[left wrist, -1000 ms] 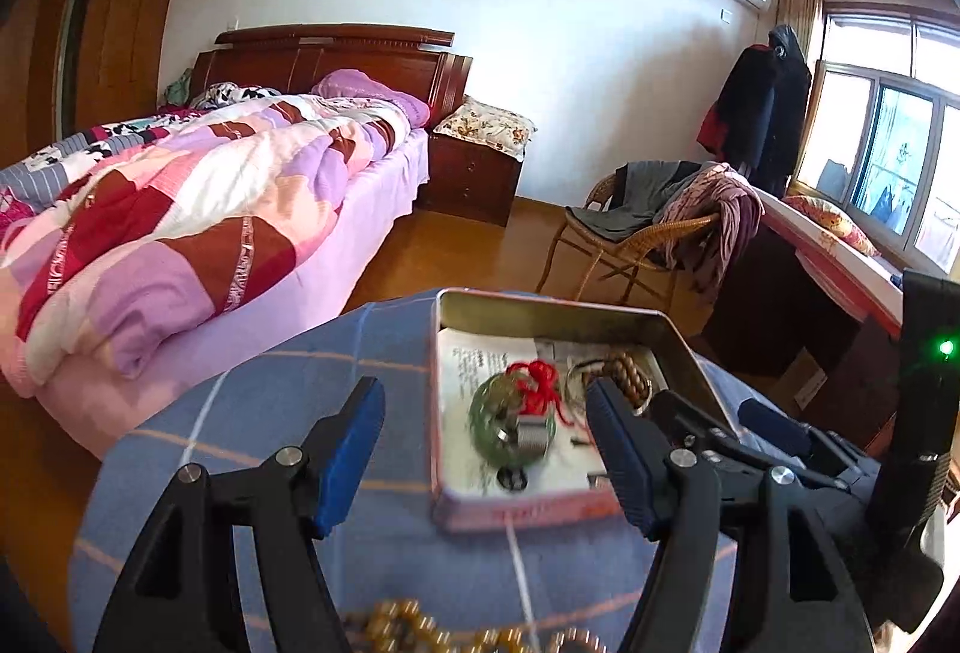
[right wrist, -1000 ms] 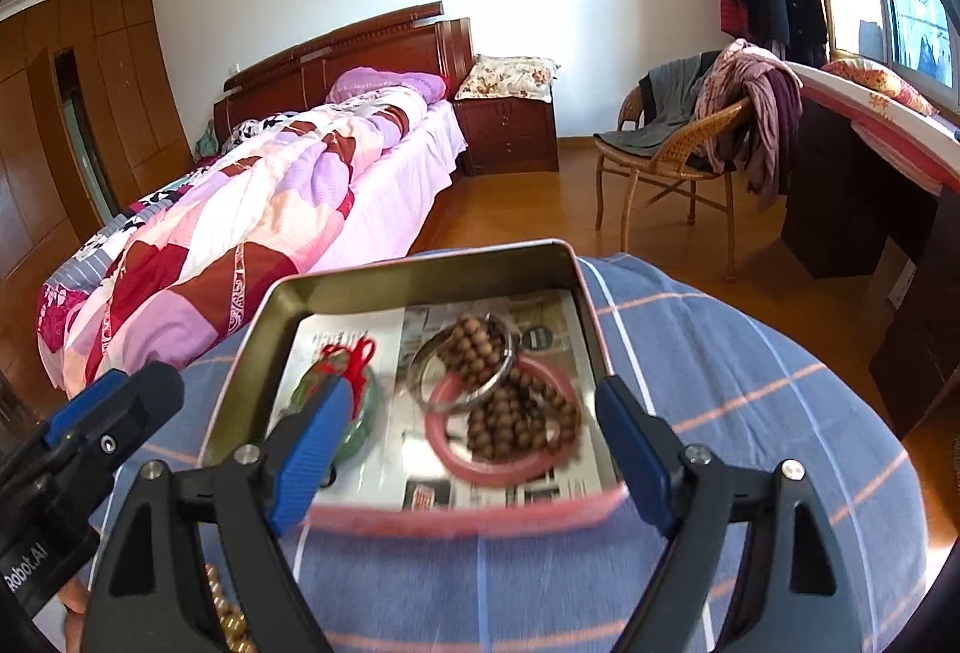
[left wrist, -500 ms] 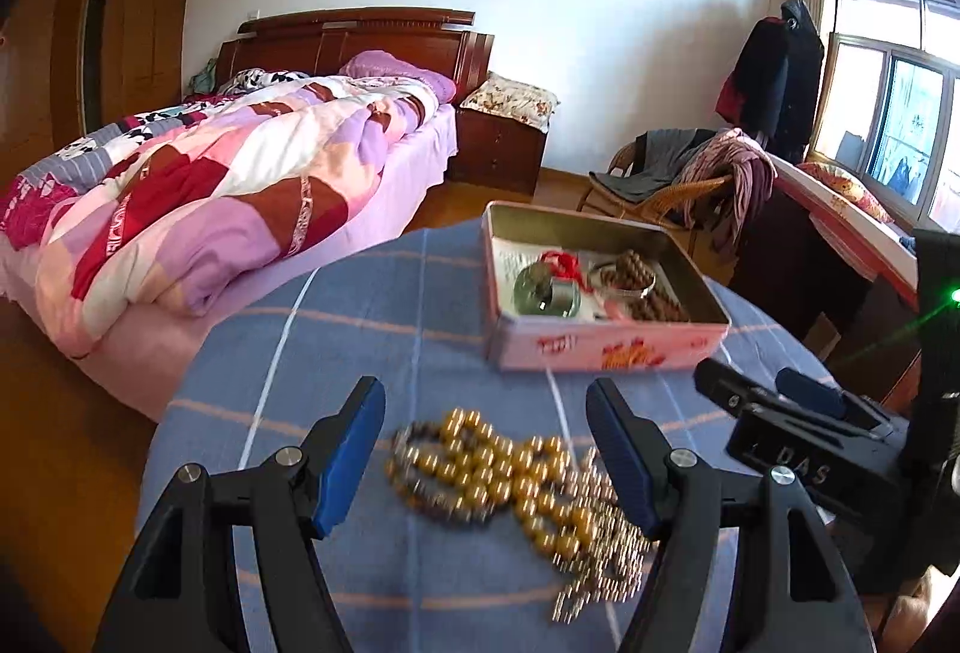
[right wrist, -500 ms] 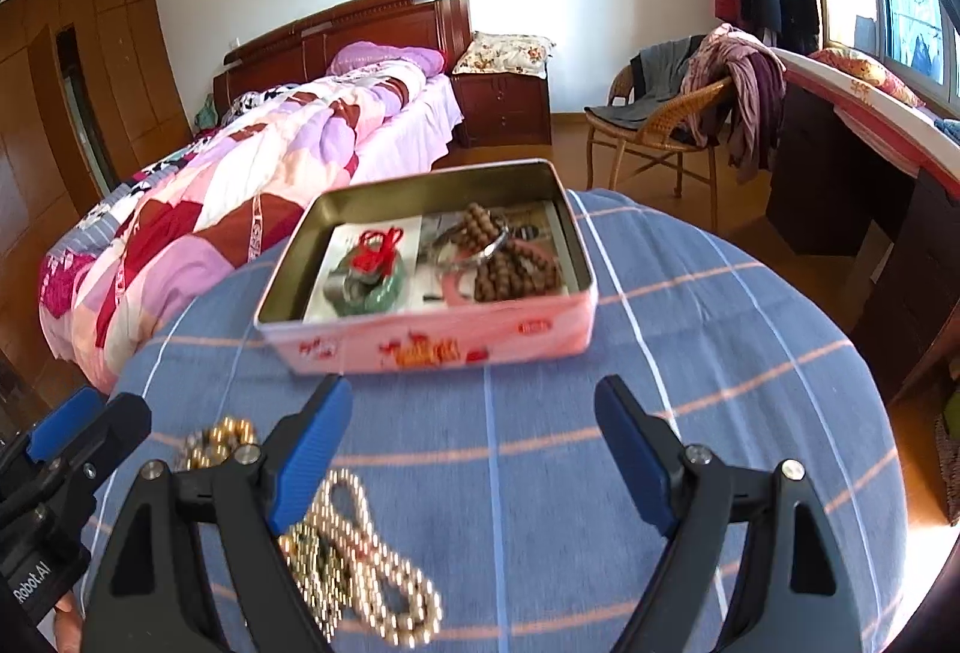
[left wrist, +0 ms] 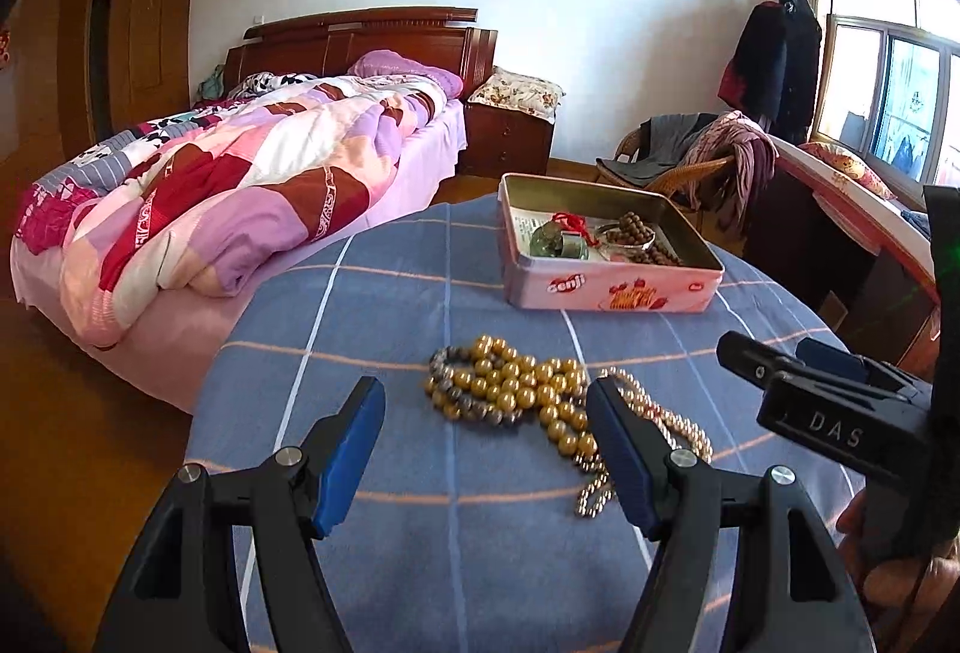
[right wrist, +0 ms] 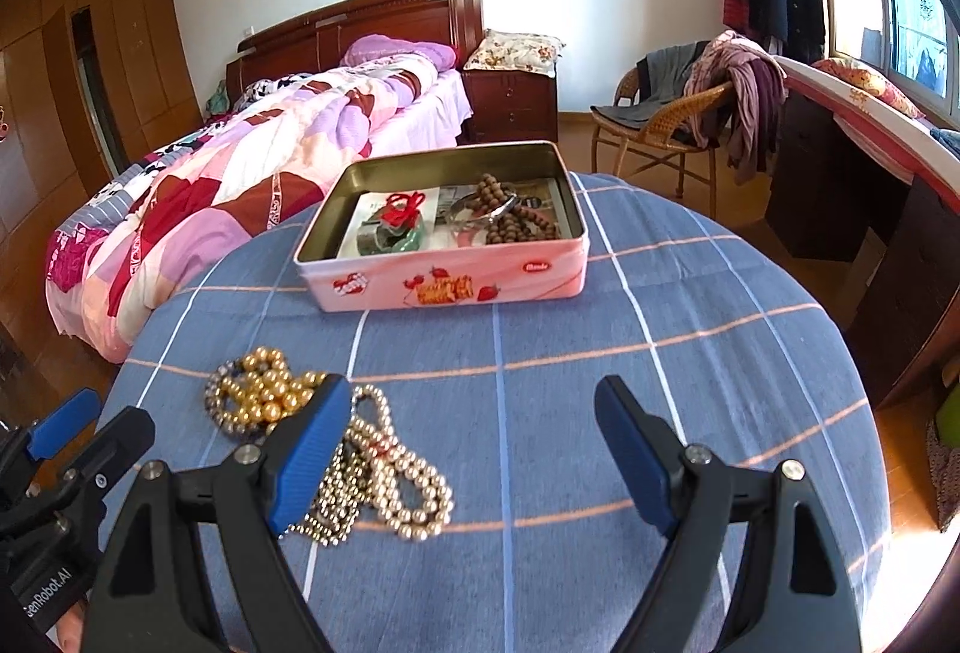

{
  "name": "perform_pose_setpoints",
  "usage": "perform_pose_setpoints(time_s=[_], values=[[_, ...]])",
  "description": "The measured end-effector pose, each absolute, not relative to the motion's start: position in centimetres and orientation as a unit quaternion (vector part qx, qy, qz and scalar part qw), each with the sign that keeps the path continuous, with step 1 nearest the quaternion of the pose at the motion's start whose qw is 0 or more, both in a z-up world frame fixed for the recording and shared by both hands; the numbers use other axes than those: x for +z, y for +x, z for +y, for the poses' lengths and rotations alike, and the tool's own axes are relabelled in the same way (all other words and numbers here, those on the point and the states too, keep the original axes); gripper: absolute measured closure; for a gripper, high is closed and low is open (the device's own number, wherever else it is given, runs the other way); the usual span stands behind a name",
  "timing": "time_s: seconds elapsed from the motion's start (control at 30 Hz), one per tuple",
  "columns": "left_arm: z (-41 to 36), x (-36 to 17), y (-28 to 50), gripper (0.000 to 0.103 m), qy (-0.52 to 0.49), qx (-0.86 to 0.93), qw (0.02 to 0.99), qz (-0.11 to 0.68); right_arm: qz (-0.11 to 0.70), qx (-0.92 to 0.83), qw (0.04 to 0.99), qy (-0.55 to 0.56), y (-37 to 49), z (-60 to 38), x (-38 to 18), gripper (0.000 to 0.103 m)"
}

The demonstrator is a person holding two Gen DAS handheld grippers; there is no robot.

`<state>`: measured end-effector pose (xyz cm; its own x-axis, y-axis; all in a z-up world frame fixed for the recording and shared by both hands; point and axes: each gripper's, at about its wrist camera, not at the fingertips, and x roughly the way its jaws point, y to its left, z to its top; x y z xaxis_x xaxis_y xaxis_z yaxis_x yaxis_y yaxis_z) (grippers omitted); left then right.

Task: Organize jewelry
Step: 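Open and withdraw both tools from the tin toward the remaining pile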

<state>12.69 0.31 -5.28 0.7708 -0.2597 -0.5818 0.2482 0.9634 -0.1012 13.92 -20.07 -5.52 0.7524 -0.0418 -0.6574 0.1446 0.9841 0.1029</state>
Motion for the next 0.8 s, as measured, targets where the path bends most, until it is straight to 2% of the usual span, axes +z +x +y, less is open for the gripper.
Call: perform_pose_setpoints(time_s=[0.33,0.57,0.8], values=[[2.6,-6.6,11.9,0.033,0.001,-0.113,0.939,0.324,0.363,-0.037,0.929,0.065,12.3,-20.0,-6.5,0.018],[2.9,-7.8,12.3,0.033,0.001,-0.111,0.932,0.346,0.397,-0.009,0.915,0.068,12.6,-19.8,-8.2,0.047],[2.9,-7.7,12.5,0.033,0.002,-0.109,0.931,0.349,0.414,0.011,0.91,0.028,14.7,-17.6,-8.5,0.051]])
